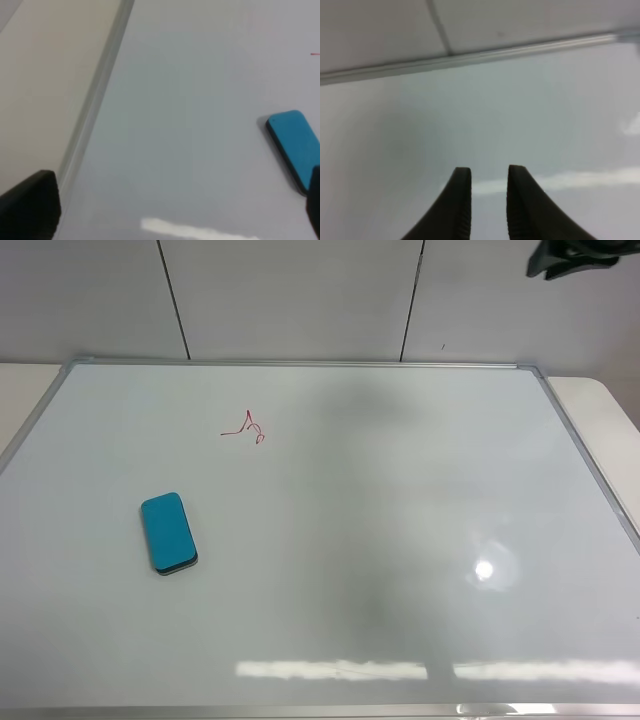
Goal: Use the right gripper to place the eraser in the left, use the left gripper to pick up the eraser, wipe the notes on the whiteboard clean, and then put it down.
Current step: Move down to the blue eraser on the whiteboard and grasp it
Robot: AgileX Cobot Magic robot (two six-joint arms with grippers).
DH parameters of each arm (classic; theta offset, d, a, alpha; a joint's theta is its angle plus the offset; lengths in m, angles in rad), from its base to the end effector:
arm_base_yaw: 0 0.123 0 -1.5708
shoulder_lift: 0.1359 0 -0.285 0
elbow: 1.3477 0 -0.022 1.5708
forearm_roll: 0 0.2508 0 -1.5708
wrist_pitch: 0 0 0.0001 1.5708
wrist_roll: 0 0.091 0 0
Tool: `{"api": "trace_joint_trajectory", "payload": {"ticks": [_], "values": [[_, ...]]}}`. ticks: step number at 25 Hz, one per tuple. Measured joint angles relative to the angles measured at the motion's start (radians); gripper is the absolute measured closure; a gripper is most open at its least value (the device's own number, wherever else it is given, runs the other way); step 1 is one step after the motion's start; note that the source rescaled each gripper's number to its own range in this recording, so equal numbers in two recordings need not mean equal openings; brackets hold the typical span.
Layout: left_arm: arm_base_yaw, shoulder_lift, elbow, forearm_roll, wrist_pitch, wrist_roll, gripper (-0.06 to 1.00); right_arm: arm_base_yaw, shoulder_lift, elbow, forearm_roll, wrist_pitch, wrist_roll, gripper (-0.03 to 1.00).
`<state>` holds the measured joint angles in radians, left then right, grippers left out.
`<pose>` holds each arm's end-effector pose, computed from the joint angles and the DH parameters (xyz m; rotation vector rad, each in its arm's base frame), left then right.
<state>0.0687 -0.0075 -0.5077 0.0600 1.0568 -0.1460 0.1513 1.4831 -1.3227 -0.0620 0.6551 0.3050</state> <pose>-0.0071 0.0043 0.2798 -0.2200 2.0118 0.0226 0.3300 0.0468 0.3507 0.1398 2.2990 0.1663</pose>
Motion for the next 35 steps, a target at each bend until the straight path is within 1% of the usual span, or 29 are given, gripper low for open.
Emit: {"api": "trace_joint_trajectory", "payload": {"ticks": [4,8,10,13,14,16,19,25,28,31,35], "values": [[0.0,0.0,0.0,0.0,0.0,0.0,-0.06,-0.151,-0.216,0.166,0.001,-0.064,0.0,0.81],[0.0,0.0,0.0,0.0,0.0,0.0,-0.06,-0.312,-0.41,0.274,0.0,-0.073,0.0,0.81],[0.0,0.0,0.0,0.0,0.0,0.0,-0.06,-0.4,-0.503,0.308,-0.003,-0.068,-0.001,0.81],[0.0,0.0,0.0,0.0,0.0,0.0,-0.06,-0.474,-0.623,0.345,-0.011,-0.025,-0.004,0.81],[0.0,0.0,0.0,0.0,0.0,0.0,-0.06,-0.486,-0.673,0.355,-0.018,0.0,-0.014,0.81],[0.0,0.0,0.0,0.0,0.0,0.0,-0.06,-0.493,-0.741,0.367,-0.029,0.06,-0.039,0.81],[0.0,0.0,0.0,0.0,0.0,0.0,-0.06,-0.496,-0.858,0.385,-0.029,0.173,-0.071,0.81],[0.0,0.0,0.0,0.0,0.0,0.0,-0.06,-0.493,-1.077,0.449,-0.029,0.317,-0.083,0.81],[0.0,0.0,0.0,0.0,0.0,0.0,-0.06,-0.462,-1.163,0.481,-0.029,0.379,-0.09,0.81],[0.0,0.0,0.0,0.0,0.0,0.0,-0.06,-0.433,-1.226,0.517,-0.028,0.428,-0.11,0.78],[0.0,0.0,0.0,0.0,0.0,0.0,-0.06,-0.384,-1.293,0.564,-0.01,0.481,-0.162,0.69]]}}
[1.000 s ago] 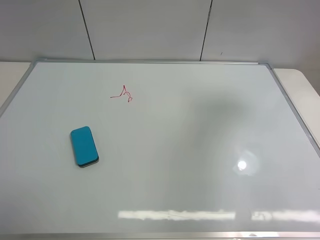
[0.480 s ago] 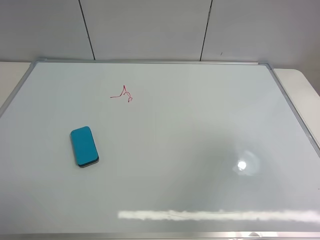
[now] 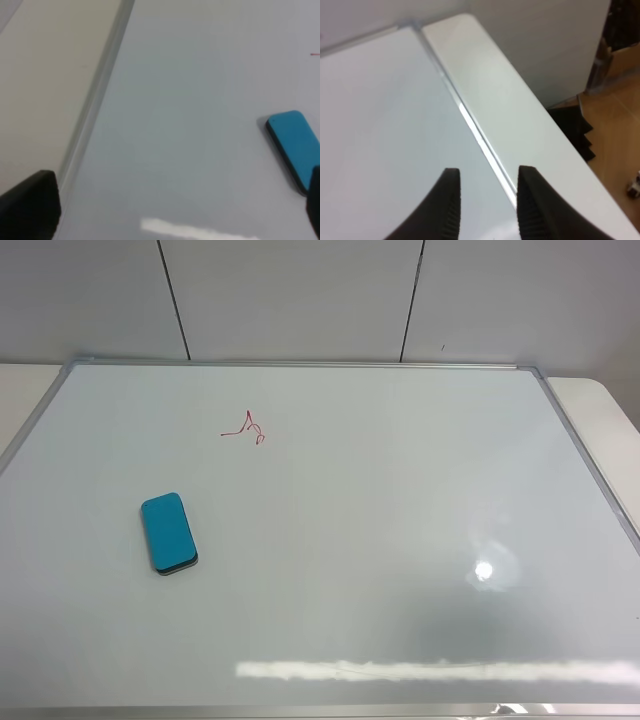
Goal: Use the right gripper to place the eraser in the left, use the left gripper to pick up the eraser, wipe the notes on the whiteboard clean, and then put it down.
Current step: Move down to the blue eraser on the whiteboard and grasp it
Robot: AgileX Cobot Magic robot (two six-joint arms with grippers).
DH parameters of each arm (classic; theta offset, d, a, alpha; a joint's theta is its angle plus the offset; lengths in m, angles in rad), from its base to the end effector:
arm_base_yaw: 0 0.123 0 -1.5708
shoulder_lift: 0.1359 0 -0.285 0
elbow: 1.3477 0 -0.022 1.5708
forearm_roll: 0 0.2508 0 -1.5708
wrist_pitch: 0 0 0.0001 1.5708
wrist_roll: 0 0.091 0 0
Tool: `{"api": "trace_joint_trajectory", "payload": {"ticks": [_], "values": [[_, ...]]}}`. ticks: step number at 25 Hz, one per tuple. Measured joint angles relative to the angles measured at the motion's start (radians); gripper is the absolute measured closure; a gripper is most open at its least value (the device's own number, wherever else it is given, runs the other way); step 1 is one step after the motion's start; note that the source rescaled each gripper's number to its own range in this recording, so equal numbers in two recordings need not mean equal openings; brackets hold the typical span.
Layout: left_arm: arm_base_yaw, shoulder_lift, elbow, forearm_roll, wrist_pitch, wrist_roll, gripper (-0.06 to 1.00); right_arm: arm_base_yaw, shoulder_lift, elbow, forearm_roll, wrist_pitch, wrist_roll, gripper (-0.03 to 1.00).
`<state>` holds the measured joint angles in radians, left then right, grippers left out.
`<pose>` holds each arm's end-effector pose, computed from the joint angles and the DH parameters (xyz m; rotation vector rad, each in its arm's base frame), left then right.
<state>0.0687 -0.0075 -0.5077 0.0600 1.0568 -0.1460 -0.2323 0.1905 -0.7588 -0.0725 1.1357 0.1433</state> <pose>-0.0071 0.0043 0.2798 -0.2200 2.0118 0.0226 -0.0053 -0.0049 0.3427 0.3925 2.0140 -0.1418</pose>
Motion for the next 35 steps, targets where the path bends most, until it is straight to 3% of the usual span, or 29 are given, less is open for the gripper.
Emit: {"api": "trace_joint_trajectory", "payload": {"ticks": [5,7,10,13,26,32,35], "values": [[0.0,0.0,0.0,0.0,0.0,0.0,-0.06,0.048,-0.081,0.016,0.026,0.023,-0.11,0.54],[0.0,0.0,0.0,0.0,0.0,0.0,-0.06,0.062,-0.113,0.016,0.021,0.026,-0.183,0.4],[0.0,0.0,0.0,0.0,0.0,0.0,-0.06,0.071,-0.167,0.027,0.005,0.027,-0.246,0.11],[0.0,0.0,0.0,0.0,0.0,0.0,-0.06,0.072,-0.193,0.052,0.005,0.028,-0.255,0.0],[0.0,0.0,0.0,0.001,0.001,0.0,-0.06,0.14,-0.193,0.133,0.012,-0.007,-0.257,-0.03],[0.0,0.0,0.0,0.001,0.001,0.0,-0.06,0.14,-0.193,0.241,0.122,-0.037,-0.255,-0.03],[0.0,0.0,0.0,0.001,0.001,0.0,-0.06,0.14,-0.193,0.255,0.13,-0.061,-0.244,-0.03]]}}
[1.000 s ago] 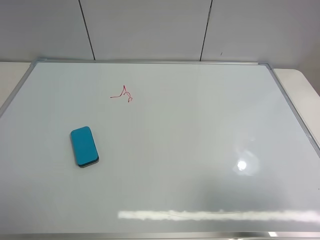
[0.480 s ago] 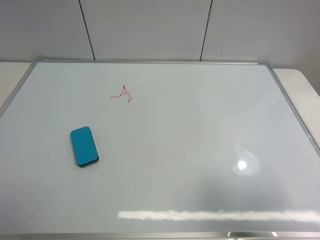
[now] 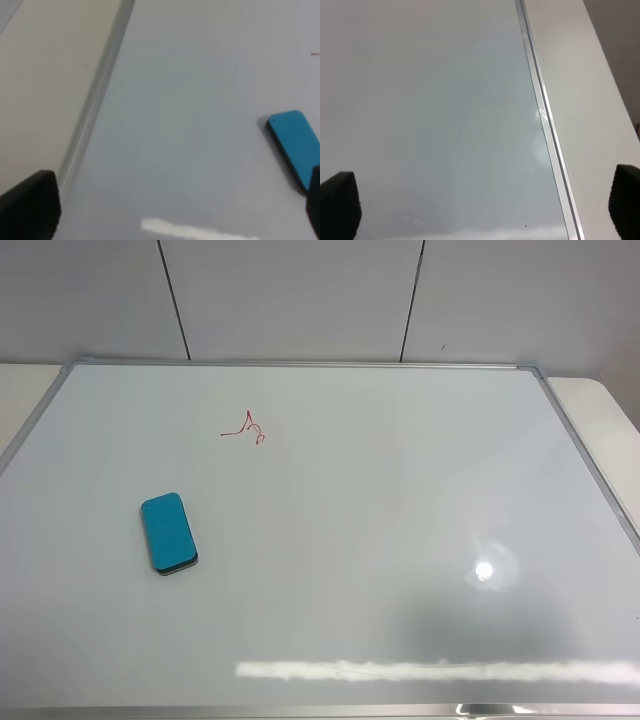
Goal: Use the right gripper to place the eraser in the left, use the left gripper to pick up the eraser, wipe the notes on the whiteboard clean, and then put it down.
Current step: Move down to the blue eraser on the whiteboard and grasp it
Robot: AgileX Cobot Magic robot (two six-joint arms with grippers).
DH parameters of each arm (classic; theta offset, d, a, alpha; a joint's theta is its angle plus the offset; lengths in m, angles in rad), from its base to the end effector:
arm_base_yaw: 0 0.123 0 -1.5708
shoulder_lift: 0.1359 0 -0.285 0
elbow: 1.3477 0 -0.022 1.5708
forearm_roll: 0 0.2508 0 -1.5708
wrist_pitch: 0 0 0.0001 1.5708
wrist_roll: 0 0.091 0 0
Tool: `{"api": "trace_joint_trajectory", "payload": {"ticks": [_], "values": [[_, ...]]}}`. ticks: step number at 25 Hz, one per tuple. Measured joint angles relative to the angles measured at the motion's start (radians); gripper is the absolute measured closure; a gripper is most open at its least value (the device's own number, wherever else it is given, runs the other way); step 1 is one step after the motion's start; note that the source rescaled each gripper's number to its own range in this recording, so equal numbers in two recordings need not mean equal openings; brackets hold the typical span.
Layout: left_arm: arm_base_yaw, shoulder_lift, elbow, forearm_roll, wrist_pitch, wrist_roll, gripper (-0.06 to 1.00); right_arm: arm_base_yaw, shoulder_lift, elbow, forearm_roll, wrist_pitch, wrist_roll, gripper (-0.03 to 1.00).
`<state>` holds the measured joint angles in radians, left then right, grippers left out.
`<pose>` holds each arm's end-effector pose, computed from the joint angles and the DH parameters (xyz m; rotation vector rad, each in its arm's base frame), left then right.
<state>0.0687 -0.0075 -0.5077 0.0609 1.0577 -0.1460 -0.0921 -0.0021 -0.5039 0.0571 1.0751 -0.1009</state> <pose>-0.0072 0.0043 0.2797 -0.2202 2.0127 0.0237 -0.0058 0.0051 0.2773 -0.0124 2.0517 -0.0516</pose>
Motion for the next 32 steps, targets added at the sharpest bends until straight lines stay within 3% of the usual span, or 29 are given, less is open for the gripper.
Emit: {"api": "trace_joint_trajectory", "payload": {"ticks": [8,32], "values": [[0.0,0.0,0.0,-0.001,0.0,0.0,-0.06,0.0,0.0,0.001,-0.069,-0.003,0.111,-0.03],[0.0,0.0,0.0,-0.001,0.0,0.0,-0.06,0.0,0.0,0.001,-0.072,-0.003,0.122,-0.03]]}}
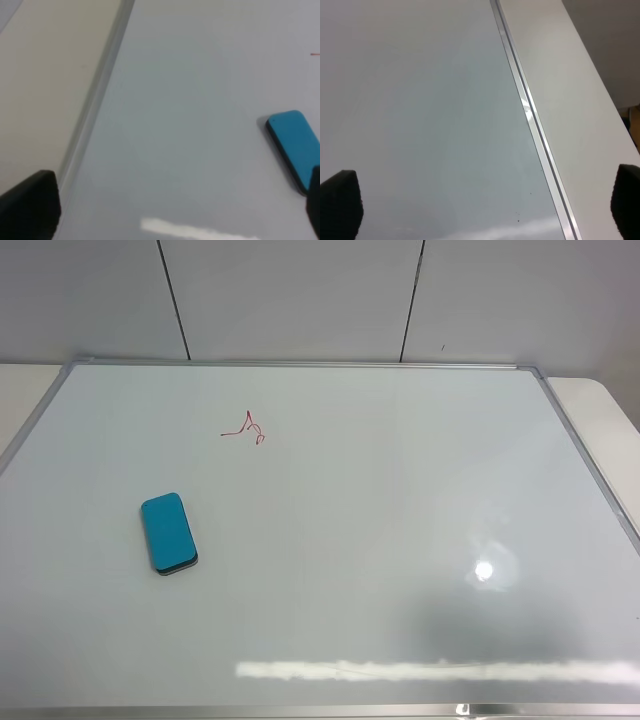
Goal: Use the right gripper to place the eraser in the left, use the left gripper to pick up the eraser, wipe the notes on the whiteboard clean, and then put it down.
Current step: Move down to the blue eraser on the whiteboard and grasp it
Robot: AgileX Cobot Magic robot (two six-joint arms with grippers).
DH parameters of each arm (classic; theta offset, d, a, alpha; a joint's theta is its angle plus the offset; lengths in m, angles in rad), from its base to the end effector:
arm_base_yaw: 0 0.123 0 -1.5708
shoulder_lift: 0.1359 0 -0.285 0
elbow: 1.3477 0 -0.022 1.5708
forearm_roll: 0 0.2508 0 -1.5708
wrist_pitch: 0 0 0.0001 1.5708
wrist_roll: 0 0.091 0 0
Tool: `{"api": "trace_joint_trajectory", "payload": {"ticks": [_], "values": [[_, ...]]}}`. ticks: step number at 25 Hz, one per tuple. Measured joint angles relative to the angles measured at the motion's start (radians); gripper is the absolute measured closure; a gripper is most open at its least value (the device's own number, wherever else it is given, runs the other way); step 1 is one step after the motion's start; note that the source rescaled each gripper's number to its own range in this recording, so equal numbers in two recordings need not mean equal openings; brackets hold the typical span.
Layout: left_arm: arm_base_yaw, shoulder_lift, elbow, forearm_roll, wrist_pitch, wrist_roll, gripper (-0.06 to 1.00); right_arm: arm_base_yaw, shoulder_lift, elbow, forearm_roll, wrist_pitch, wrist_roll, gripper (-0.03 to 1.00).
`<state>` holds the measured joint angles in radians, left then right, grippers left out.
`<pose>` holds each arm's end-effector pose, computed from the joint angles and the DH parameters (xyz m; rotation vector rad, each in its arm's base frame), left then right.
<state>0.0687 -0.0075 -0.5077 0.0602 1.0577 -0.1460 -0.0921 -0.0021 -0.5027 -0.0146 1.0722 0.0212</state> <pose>-0.0072 0.0043 0.2797 -0.2201 2.0127 0.0229 -0.0060 -0.0006 0.2771 0.1170 2.0481 -0.0616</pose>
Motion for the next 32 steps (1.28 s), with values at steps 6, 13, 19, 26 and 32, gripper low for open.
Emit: {"api": "trace_joint_trajectory", "payload": {"ticks": [6,13,19,26,32], "values": [[0.0,0.0,0.0,0.0,0.0,0.0,-0.06,0.0,0.0,0.0,0.0,0.0,0.0,-0.03],[0.0,0.0,0.0,0.0,0.0,0.0,-0.06,0.0,0.0,0.0,0.0,0.0,0.0,-0.03],[0.0,0.0,0.0,0.001,0.0,0.0,-0.06,0.0,0.0,0.0,0.0,0.0,0.0,-0.03],[0.0,0.0,0.0,0.001,-0.001,0.0,-0.06,0.0,0.0,0.0,0.0,0.0,0.0,-0.03],[0.0,0.0,0.0,0.002,-0.001,0.0,-0.06,0.0,0.0,0.0,0.0,0.0,0.0,-0.03]]}}
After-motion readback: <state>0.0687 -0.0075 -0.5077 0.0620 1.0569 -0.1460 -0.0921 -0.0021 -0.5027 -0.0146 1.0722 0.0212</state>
